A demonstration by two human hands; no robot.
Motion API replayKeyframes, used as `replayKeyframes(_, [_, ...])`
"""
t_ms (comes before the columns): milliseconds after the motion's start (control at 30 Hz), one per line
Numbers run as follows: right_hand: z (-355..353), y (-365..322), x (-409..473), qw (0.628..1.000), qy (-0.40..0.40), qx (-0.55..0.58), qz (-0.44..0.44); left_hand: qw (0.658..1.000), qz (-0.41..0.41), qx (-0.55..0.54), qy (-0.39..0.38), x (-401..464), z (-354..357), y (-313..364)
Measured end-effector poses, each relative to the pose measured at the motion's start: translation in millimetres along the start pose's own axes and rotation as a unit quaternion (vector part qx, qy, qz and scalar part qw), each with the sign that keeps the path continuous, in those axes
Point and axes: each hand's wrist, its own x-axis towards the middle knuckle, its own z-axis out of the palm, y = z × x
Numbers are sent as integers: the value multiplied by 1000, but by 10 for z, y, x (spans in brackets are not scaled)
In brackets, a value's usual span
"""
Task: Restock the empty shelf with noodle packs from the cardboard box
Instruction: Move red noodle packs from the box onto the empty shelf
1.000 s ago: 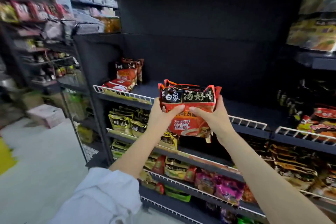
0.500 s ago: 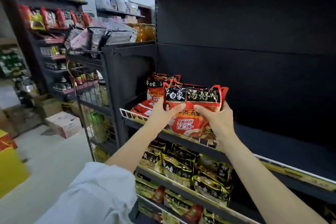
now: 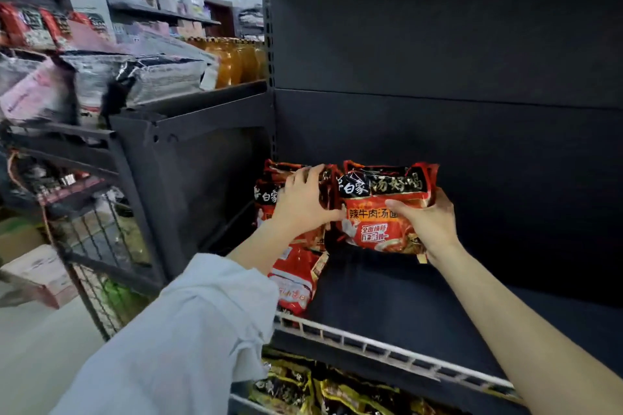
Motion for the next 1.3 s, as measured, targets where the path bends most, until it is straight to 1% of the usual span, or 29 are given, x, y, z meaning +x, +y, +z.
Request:
replayKeyframes(167, [133, 168, 308, 999, -6, 36, 19, 990, 46, 95, -95, 368, 62, -270])
replayKeyframes(233, [185, 295, 394, 999, -16, 33, 34, 984, 56, 125, -113, 442, 110, -296])
replayKeyframes(333, [212, 503, 462, 996, -50, 18, 66, 984, 54, 132, -107, 484, 196, -292])
replayKeyframes(433, [210, 573, 512, 996, -53, 2, 65, 986, 49, 138, -82, 459, 268, -277])
replayKeyframes(533, [249, 549, 521, 998, -24, -49, 27, 988, 46, 139, -59, 424, 293, -265])
replayKeyframes(600, [278, 498, 479, 991, 19, -134, -14, 988, 44, 139, -50, 413, 300, -260])
replayKeyframes(633, [291, 457, 446, 979, 38, -193, -46, 988, 43, 140, -46, 408, 302, -256])
replayKeyframes(667, [303, 410, 410, 958, 56, -268, -90, 988, 42, 142, -42, 401, 302, -251])
replayKeyframes(700, [316, 377, 385, 922, 63, -354, -145, 988, 41, 144, -38, 397, 302, -246])
replayKeyframes(767, [348, 330, 365, 831, 42, -500, -240, 986, 44, 156, -28, 387, 296, -228])
replayKeyframes(800, [364, 321, 371, 793, 22, -547, -267, 986, 47, 160, -24, 381, 292, -214])
replayKeyframes(833, [381, 306, 367, 766, 5, -581, -276, 985, 49, 162, -22, 376, 286, -196])
replayKeyframes(867, [401, 300, 368, 752, -9, -602, -268, 985, 51, 161, -23, 370, 282, -177])
replayKeyframes(900, [416, 290, 363, 749, -22, -613, -251, 986, 53, 158, -24, 364, 278, -159])
replayKeyframes(967, [426, 269, 348, 760, -46, -611, -216, 985, 57, 158, -27, 347, 274, -129])
replayKeyframes(1033, [422, 258, 343, 763, -50, -610, -208, 983, 61, 173, -29, 332, 266, -106])
replayKeyframes(1133, [411, 214, 324, 762, -54, -610, -208, 979, 68, 193, -23, 306, 245, -69])
replayKeyframes(1233, [369, 126, 267, 777, -67, -583, -226, 977, 93, 191, 7, 259, 206, 46])
replayKeyframes(1300, [311, 50, 195, 794, -66, -549, -252, 979, 101, 173, 20, 202, 175, 180])
